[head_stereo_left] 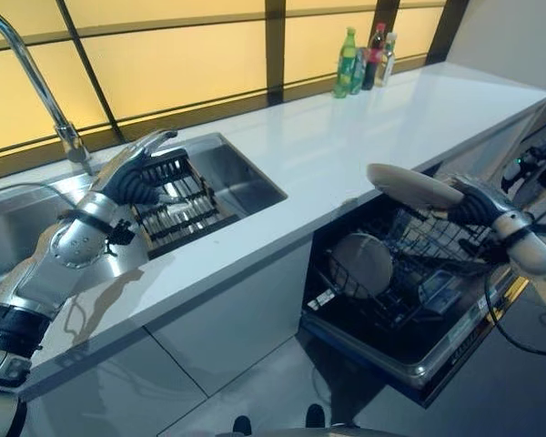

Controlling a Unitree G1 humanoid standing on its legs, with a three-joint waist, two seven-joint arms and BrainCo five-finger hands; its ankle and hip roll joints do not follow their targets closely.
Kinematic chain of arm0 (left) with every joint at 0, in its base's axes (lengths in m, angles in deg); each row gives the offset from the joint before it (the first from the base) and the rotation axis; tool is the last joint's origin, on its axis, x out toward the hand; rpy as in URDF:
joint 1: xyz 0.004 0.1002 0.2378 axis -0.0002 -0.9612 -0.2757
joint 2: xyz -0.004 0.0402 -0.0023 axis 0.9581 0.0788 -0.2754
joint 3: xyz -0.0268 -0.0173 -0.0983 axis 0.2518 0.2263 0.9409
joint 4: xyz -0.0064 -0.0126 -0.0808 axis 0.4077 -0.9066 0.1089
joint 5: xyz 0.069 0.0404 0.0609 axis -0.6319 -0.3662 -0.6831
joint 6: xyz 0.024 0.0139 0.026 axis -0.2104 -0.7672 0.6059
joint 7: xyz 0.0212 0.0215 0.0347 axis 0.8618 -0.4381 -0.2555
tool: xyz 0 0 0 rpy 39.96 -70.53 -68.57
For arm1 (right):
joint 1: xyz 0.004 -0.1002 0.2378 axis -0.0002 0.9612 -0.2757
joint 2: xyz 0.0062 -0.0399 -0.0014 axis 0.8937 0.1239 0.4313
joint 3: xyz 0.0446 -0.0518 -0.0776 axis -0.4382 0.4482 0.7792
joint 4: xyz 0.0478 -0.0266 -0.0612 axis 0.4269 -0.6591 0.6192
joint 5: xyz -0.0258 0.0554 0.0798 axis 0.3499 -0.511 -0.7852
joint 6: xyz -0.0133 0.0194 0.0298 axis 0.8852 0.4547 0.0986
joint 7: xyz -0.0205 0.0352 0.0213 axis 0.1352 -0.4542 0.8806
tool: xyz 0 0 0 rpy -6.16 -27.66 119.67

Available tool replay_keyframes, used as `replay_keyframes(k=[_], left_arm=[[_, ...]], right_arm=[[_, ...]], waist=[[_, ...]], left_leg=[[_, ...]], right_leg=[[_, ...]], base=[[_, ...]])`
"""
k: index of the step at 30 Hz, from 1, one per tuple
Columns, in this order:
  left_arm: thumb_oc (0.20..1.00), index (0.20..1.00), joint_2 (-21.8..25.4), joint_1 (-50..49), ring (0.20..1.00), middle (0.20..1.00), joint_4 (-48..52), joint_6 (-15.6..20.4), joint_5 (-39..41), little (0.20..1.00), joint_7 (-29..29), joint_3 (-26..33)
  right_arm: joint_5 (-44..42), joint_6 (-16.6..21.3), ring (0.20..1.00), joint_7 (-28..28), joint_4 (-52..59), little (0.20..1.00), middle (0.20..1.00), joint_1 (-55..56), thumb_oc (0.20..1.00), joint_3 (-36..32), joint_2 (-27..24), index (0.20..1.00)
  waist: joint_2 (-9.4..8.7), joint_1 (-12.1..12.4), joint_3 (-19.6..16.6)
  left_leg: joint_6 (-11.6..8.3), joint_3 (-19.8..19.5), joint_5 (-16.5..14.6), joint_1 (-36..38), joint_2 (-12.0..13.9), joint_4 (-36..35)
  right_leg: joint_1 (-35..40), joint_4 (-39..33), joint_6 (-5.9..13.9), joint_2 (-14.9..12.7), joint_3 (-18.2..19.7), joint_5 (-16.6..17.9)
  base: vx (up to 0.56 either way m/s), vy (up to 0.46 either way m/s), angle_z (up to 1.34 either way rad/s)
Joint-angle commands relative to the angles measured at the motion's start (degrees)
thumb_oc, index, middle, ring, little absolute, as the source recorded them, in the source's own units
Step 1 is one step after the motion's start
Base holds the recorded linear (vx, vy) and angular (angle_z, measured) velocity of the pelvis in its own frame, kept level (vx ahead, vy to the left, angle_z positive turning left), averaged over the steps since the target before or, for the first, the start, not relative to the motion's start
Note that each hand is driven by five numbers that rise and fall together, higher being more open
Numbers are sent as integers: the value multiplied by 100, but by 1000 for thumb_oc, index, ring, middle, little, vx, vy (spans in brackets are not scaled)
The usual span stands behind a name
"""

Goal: Pick up plates and place into dishwasher.

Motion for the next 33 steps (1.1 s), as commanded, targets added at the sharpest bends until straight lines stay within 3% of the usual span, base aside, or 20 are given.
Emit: replay_keyframes(k=[1,10,16,22,33], left_arm=[[1000,1000,-157,186,1000,1000,294,88,800,1000,91,448],[1000,1000,-421,76,1000,1000,1247,50,1635,1000,371,348],[1000,1000,-778,-1,1000,1000,1619,478,2000,1000,283,250],[1000,1000,-768,73,1000,1000,1876,740,2163,1000,355,77],[1000,1000,-597,639,1000,1000,1916,679,2436,1000,231,-264]], right_arm=[[-427,-172,200,-141,-172,200,200,-547,200,-142,-80,200],[-862,-702,200,-349,-732,200,200,-1040,200,203,-25,200],[-1166,-917,200,-638,-1615,200,200,-1736,200,599,74,200],[-1640,-1164,200,-764,-2176,200,200,-2331,200,930,-7,200],[-1778,-1486,200,-318,-3471,200,200,-3533,200,1557,38,200]], waist=[[7,107,322],[48,285,914],[126,487,1264],[214,612,1556],[437,700,1889]], left_leg=[[119,27,-808,153,-143,48],[87,-36,-639,-240,-121,48],[68,-85,-528,-508,-124,76],[53,-140,-417,-762,-148,80],[40,-131,-269,-1110,-228,73]], right_leg=[[387,103,597,-205,155,-623],[44,126,544,-206,48,-503],[-210,217,494,-246,-126,-444],[-467,298,463,-280,-282,-385],[-877,424,469,-364,-454,-321]], base=[[-168,-58,-11],[-93,-50,-6],[-78,-54,2],[-65,-56,10],[-63,-24,7]])
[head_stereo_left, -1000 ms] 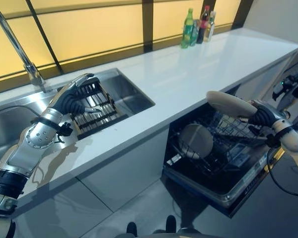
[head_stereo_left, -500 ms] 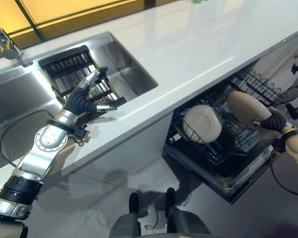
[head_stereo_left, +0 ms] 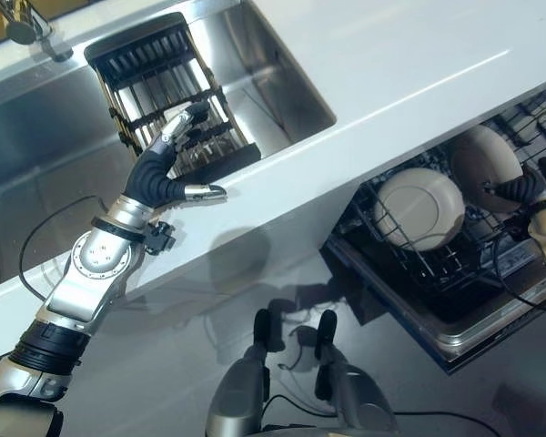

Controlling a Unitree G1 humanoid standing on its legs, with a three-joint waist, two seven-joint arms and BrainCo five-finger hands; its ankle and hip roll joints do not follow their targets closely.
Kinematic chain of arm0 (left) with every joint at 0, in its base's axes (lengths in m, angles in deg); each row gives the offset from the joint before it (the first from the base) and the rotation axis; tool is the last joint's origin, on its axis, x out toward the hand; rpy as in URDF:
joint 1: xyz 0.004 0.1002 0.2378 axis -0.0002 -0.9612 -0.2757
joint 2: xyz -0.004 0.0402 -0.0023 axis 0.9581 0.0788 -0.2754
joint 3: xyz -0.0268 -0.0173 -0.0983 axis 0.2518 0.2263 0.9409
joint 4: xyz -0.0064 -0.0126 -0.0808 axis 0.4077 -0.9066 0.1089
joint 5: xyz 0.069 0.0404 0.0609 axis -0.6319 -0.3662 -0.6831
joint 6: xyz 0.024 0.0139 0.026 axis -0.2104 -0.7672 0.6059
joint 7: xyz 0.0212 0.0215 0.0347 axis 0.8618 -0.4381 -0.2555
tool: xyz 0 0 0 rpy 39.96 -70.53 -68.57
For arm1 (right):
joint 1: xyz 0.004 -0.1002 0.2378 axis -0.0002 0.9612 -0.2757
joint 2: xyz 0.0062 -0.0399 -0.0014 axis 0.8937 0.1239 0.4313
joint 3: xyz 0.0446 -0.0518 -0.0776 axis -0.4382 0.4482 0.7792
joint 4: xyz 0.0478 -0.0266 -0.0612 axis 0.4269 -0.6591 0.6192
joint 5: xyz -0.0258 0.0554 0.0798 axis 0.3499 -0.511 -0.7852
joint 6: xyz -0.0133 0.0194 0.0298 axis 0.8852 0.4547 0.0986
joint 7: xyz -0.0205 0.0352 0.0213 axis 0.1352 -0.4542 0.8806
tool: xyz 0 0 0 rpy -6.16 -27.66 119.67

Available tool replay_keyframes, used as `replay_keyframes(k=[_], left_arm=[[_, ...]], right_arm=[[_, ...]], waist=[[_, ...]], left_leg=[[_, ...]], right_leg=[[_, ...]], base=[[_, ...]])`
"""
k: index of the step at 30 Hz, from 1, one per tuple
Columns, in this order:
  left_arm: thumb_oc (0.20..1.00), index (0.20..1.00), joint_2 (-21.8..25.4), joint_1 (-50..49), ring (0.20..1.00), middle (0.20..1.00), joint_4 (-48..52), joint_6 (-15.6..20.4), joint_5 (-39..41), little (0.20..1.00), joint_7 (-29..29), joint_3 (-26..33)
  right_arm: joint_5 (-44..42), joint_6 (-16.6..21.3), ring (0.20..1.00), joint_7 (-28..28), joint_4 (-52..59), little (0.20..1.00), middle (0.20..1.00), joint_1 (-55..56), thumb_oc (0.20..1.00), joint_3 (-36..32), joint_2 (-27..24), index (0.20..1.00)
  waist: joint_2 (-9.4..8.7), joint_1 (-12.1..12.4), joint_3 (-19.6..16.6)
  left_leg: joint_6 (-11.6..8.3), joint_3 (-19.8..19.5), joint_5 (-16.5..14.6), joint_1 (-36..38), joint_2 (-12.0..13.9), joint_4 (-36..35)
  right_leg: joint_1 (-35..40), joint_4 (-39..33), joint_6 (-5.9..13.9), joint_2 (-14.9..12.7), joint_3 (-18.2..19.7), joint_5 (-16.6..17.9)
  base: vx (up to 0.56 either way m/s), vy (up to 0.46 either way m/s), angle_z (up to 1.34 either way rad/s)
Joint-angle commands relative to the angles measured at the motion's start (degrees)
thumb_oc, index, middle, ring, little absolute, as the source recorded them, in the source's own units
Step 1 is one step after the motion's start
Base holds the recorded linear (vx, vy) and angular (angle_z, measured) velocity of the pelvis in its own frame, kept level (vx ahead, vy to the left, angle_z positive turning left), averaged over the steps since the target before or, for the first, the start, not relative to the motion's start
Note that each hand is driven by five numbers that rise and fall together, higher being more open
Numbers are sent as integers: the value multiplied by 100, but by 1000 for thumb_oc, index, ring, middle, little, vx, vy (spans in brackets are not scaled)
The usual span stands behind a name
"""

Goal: Pick up plates and place into dishwasher.

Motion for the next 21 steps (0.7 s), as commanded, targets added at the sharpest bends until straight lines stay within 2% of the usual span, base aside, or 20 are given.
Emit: replay_keyframes(k=[1,6,11,12,21], left_arm=[[1000,1000,250,628,1000,1000,250,275,438,1000,-160,-252],[1000,1000,204,777,1000,1000,283,216,327,1000,-248,-291],[1000,1000,192,904,1000,1000,268,221,351,1000,-267,-315],[1000,1000,181,914,1000,1000,277,237,358,1000,-257,-314],[1000,1000,49,711,1000,1000,453,304,302,1000,-313,-143]], right_arm=[[-126,-24,200,113,-170,200,200,-982,200,514,-249,200],[-175,-34,200,273,-545,200,200,-1183,200,641,-112,200],[-315,10,209,208,-806,209,209,-1343,209,689,-14,209],[-352,40,1000,24,-817,1000,1000,-1353,1000,670,18,1000],[-630,36,1000,-831,-346,1000,1000,-892,1000,64,157,1000]], waist=[[91,72,184],[169,96,258],[228,102,307],[241,98,306],[209,5,137]], left_leg=[[14,70,-325,-229,-143,37],[17,81,-287,-309,-178,30],[7,107,-258,-353,-185,24],[0,115,-255,-349,-183,16],[-4,216,-347,-195,-165,45]], right_leg=[[-92,401,435,-276,-107,-474],[-186,405,447,-319,-163,-451],[-229,397,451,-341,-201,-436],[-233,396,451,-342,-208,-432],[-142,400,441,-358,-223,-460]], base=[[-56,-8,1],[-42,-9,0],[-46,-9,-1],[0,0,0],[-11,35,-1]])
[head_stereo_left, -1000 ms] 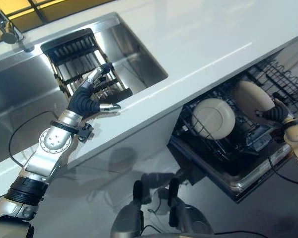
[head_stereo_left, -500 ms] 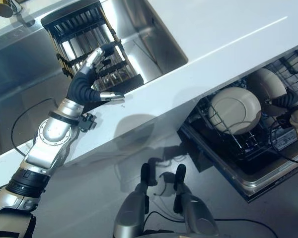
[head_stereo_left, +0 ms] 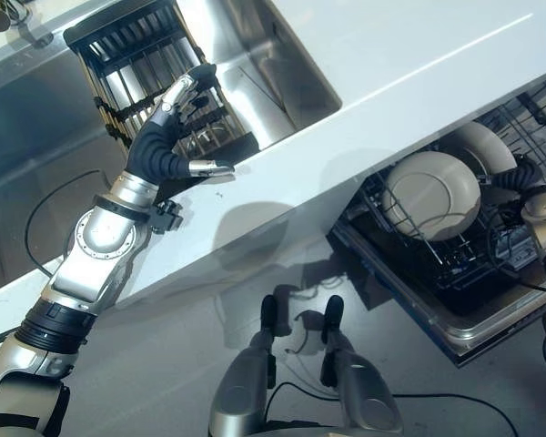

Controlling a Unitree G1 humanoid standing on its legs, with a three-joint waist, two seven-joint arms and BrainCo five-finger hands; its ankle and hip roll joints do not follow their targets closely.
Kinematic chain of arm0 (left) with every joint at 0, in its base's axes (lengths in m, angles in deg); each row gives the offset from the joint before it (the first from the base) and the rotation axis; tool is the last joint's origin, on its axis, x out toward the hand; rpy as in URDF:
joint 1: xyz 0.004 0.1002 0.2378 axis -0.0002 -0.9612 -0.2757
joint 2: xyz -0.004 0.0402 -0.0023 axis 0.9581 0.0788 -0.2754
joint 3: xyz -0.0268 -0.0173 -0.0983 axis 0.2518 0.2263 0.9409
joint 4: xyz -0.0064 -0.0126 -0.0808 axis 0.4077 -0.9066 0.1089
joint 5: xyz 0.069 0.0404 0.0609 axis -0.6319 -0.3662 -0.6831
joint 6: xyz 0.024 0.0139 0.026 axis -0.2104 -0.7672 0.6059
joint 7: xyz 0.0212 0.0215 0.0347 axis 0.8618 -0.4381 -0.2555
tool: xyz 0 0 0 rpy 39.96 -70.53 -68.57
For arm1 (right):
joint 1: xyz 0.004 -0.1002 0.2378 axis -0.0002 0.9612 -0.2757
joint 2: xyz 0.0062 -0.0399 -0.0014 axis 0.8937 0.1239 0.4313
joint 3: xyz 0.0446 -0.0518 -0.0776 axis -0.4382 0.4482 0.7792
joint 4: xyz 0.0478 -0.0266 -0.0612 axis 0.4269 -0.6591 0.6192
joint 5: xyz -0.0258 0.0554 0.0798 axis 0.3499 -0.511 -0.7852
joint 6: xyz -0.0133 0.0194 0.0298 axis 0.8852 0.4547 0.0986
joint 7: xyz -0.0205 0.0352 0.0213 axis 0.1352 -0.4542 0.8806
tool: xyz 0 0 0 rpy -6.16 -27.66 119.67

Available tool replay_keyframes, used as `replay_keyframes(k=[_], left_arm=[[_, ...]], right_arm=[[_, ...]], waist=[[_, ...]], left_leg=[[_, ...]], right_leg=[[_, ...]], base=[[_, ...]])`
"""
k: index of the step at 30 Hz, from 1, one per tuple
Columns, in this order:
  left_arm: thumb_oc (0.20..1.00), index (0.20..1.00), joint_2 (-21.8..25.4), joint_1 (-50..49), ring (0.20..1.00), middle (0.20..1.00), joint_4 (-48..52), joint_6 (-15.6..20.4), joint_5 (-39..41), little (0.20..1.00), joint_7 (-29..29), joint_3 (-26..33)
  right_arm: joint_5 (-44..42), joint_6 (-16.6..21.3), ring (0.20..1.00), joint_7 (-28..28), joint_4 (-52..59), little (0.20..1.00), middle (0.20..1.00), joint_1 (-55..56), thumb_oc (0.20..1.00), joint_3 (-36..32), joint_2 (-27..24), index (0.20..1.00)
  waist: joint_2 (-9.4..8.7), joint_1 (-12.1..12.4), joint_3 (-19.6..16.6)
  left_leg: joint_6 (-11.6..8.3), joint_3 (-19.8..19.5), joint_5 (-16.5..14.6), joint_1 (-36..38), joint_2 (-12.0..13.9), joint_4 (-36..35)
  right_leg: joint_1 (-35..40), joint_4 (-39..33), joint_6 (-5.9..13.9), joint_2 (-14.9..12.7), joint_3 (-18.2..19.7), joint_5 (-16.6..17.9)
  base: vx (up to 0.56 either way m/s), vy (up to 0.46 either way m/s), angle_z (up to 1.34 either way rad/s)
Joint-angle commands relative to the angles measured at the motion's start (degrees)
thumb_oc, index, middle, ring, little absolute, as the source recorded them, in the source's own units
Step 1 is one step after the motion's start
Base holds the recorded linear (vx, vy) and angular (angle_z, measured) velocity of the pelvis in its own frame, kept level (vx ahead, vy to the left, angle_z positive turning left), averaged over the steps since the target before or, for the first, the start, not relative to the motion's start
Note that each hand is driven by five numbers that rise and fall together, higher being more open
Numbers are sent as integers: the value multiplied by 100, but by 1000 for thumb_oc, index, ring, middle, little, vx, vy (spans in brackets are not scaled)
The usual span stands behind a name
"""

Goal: Pick up plates and place into dishwasher.

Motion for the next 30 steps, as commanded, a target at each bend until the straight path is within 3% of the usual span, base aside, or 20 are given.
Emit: replay_keyframes(k=[1,6,10,13,19,24,27,30], left_arm=[[1000,1000,26,106,1000,1000,399,309,95,1000,-145,87],[1000,1000,-67,-239,1000,1000,503,374,-73,1000,-227,225],[1000,1000,-242,-441,1000,1000,515,321,-137,1000,-267,280],[1000,1000,-363,-521,1000,1000,504,264,-238,1000,-314,256],[1000,1000,-519,-587,1000,1000,472,288,-352,1000,-366,203],[1000,1000,-501,-379,1000,1000,474,195,-227,1000,-380,102],[1000,1000,-540,-204,1000,1000,451,158,-152,1000,-309,43],[1000,1000,-594,45,1000,1000,397,128,-165,1000,-267,-64]], right_arm=[[-103,102,1000,-523,489,1000,1000,-64,1000,-85,-217,1000],[-776,141,1000,-1350,1173,1000,1000,763,1000,-897,-161,1000],[-1320,645,1000,-1880,1632,1000,1000,1530,1000,-1758,225,1000],[-1167,853,1000,-2089,1977,1000,1000,1993,1000,-2082,608,1000],[-1429,1121,1000,-1958,1916,1000,1000,2330,1000,-2146,1172,1000],[-2290,1333,1000,-1407,835,1000,1000,1962,1000,-1995,1442,1000],[-2688,1435,1000,-1232,315,1000,1000,1613,1000,-1960,1563,1000],[-3063,1470,1000,-1106,-36,1000,1000,1328,1000,-1974,1541,1000]], waist=[[42,30,-98],[-29,-147,-296],[-64,-278,-474],[-72,-339,-588],[-25,-336,-679],[74,-208,-626],[176,-97,-474],[217,-37,-180]], left_leg=[[-16,200,-368,-94,-130,48],[-9,312,-451,110,-100,46],[19,382,-540,279,-97,51],[53,409,-595,368,-106,51],[86,460,-655,455,-107,61],[115,447,-659,399,-130,112],[161,419,-700,170,-135,482],[232,376,-981,-274,-230,1507]], right_leg=[[-36,401,445,-326,-215,-469],[117,387,459,-303,-99,-470],[238,383,478,-276,43,-493],[306,374,486,-256,157,-507],[399,343,481,-258,219,-522],[365,433,435,-277,169,-601],[207,1012,333,-323,52,-883],[-154,1962,174,-471,-107,-1242]], base=[[41,62,-6],[53,78,-7],[85,79,-5],[79,54,-15],[44,23,-8],[0,-1,-1],[-74,7,0],[-123,26,9]])
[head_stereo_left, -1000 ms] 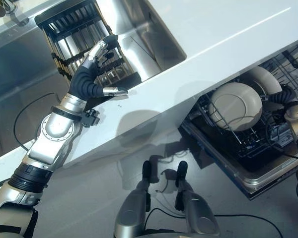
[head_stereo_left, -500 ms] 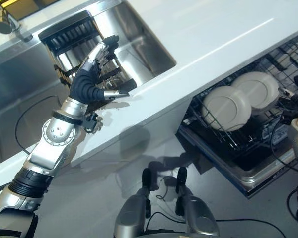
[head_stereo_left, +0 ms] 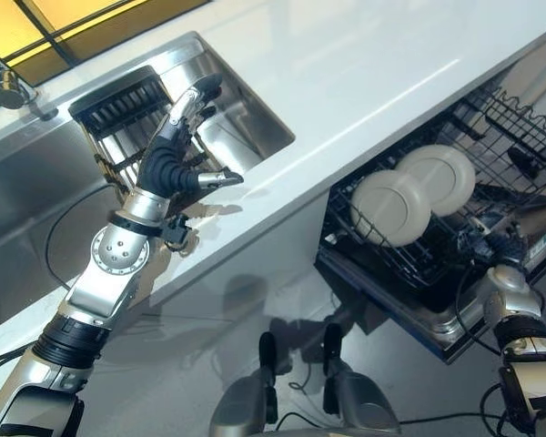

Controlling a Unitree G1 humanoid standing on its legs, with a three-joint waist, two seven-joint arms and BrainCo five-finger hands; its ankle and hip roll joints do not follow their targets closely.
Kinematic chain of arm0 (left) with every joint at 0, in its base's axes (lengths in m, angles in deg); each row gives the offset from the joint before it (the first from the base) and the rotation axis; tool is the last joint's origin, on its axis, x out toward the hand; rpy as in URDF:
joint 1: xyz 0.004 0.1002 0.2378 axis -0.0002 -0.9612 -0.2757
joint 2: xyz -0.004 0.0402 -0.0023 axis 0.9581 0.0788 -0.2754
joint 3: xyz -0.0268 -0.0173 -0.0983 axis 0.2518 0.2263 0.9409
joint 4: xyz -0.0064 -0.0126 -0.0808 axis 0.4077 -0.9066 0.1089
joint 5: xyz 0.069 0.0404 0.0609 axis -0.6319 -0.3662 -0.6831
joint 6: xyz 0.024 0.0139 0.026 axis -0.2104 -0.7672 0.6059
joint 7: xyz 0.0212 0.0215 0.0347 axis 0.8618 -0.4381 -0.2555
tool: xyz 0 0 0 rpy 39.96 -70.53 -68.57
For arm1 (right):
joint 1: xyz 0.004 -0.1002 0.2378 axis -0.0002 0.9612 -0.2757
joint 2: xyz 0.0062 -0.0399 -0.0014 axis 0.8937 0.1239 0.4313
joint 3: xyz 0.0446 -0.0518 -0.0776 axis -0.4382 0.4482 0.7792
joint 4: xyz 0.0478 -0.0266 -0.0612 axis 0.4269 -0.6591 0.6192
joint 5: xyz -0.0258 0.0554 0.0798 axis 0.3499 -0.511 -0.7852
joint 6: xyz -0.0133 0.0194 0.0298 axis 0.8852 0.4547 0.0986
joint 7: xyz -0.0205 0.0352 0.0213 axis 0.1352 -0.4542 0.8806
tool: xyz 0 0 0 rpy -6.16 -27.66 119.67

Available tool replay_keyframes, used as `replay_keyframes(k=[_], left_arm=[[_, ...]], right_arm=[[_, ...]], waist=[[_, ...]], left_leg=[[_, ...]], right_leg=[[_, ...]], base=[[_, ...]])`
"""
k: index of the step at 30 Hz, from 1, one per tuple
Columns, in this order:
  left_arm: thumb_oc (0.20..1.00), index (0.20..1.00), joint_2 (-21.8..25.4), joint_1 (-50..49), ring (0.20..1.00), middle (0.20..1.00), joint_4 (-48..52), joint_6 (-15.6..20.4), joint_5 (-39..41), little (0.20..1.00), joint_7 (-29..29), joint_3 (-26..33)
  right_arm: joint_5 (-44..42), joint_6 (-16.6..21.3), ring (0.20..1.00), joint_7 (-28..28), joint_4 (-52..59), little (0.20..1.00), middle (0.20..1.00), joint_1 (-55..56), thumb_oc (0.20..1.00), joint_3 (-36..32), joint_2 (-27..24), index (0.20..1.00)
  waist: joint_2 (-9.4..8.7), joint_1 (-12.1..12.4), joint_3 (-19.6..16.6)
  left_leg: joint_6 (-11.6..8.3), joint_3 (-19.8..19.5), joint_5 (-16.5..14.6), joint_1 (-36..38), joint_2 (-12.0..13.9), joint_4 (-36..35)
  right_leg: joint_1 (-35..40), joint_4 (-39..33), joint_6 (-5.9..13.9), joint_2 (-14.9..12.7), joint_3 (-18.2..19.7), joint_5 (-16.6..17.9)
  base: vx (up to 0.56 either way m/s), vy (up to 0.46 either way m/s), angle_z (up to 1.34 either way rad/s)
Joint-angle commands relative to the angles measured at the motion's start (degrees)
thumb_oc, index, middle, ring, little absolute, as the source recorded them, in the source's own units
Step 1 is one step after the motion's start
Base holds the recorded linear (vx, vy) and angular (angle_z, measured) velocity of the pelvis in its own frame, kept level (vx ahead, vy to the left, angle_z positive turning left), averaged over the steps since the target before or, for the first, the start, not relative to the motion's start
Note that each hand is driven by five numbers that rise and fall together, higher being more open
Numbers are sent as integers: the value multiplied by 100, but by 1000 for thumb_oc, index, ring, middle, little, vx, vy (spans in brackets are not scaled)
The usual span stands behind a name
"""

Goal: Pick up plates and place into dishwasher.

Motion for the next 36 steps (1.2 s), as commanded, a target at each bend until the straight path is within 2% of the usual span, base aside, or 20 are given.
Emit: replay_keyframes(k=[1,3,6,9,12,16,20,29,36], left_arm=[[1000,1000,-148,457,1000,1000,57,77,140,1000,-52,-77],[1000,1000,-257,502,1000,1000,70,-12,104,1000,-78,-105],[1000,1000,-433,463,1000,1000,63,-196,52,1000,-24,-117],[1000,1000,-533,459,1000,1000,67,-308,16,1000,-27,-161],[1000,1000,-541,454,1000,1000,74,-288,51,1000,0,-183],[1000,1000,-523,398,1000,1000,68,-328,146,1000,91,-152],[1000,1000,-419,370,1000,1000,87,-378,271,1000,208,-112],[1000,1000,-165,482,1000,1000,-35,-397,448,1000,348,-57],[1000,1000,104,533,1000,1000,-159,-327,690,1000,375,-34]], right_arm=[[-523,446,1000,219,-82,1000,1000,-673,1000,164,-266,1000],[-675,469,1000,294,-178,1000,1000,-718,1000,156,-170,1000],[-877,313,1000,411,-364,1000,1000,-768,1000,93,-51,1000],[-1212,136,1000,759,-674,1000,1000,-878,1000,23,5,1000],[-1426,-9,1000,1431,-969,1000,1000,-1071,1000,43,-25,1000],[-1560,-208,1000,2151,-1000,1000,1000,-1318,1000,278,-73,1000],[-1568,-308,1000,2514,-769,1000,1000,-1661,1000,582,-117,1000],[-1648,-726,1000,2558,-526,1000,1000,-2939,1000,1235,-376,1000],[-1778,-730,1000,2289,-699,1000,1000,-3692,1000,1440,-686,1000]], waist=[[137,251,455],[145,264,574],[145,307,655],[171,358,677],[245,415,700],[266,483,705],[225,562,705],[172,794,633],[223,954,561]], left_leg=[[239,104,-1023,-872,-255,1828],[336,100,-1298,-1175,-287,2449],[423,34,-1704,-1563,-367,3289],[521,-13,-1881,-1828,-401,3737],[617,-47,-1973,-2024,-438,4045],[647,-110,-2047,-2188,-475,4350],[676,-141,-2060,-2318,-487,4474],[688,-225,-1997,-2451,-490,4496],[659,-326,-1841,-2399,-562,4245]], right_leg=[[-539,2179,131,-492,-317,-1300],[-805,2840,36,-568,-366,-1560],[-1123,3678,-75,-703,-352,-1925],[-1391,4172,-140,-820,-322,-2088],[-1627,4574,-193,-893,-262,-2209],[-1760,4835,-255,-920,-204,-2300],[-1871,4957,-286,-913,-186,-2330],[-1982,5062,-326,-898,-229,-2364],[-1909,5006,-320,-920,-305,-2370]], base=[[-90,27,11],[-52,31,4],[8,27,10],[-6,32,9],[-19,44,5],[17,14,4],[22,-28,3],[18,-53,-9],[30,-31,1]])
